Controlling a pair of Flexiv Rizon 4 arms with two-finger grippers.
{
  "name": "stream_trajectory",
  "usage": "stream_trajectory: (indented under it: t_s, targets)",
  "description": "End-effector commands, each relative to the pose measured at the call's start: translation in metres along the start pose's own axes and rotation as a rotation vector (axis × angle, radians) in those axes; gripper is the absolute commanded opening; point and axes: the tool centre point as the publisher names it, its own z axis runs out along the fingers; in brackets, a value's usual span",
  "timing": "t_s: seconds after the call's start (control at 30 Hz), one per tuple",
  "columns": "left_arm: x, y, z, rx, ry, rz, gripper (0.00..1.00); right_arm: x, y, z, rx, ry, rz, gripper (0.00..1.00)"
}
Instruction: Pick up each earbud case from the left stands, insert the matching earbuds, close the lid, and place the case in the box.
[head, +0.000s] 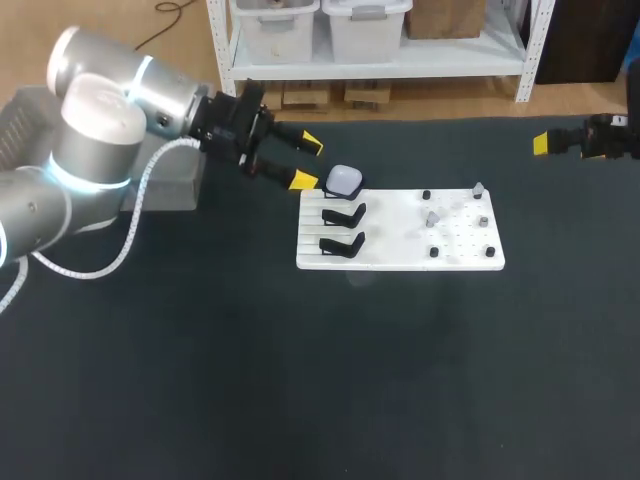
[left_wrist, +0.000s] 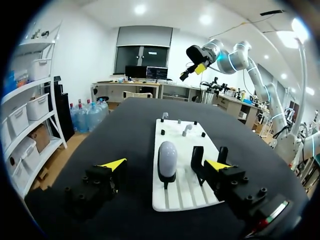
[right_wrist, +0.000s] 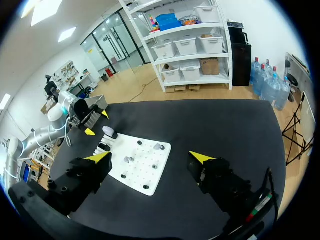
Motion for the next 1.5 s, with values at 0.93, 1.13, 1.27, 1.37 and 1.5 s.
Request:
stream_trajectory:
  t_s: [0.93, 1.13, 1.27, 1.37, 1.5]
  targets:
    - [0.01, -0.005, 0.02, 0.052, 0.018, 0.063, 0.71, 0.0, 0.0, 0.0, 0.001, 0.0, 0.0, 1.0]
    - [0.012, -0.003, 0.025, 0.067, 0.021, 0.063, 0.69, 0.0, 0.0, 0.0, 0.001, 0.0, 0.0, 1.0]
    - [0.015, -0.001, 0.028, 0.07, 0.029, 0.058, 0.68, 0.0, 0.0, 0.0, 0.001, 0.0, 0.0, 1.0]
    - [0.016, 0.003, 0.026, 0.062, 0.031, 0.05, 0.7, 0.0, 0.0, 0.0, 0.001, 0.0, 0.0, 1.0]
    - [0.016, 0.006, 0.025, 0.055, 0.033, 0.049, 0.67, 0.0, 0.0, 0.0, 0.001, 0.0, 0.0, 1.0]
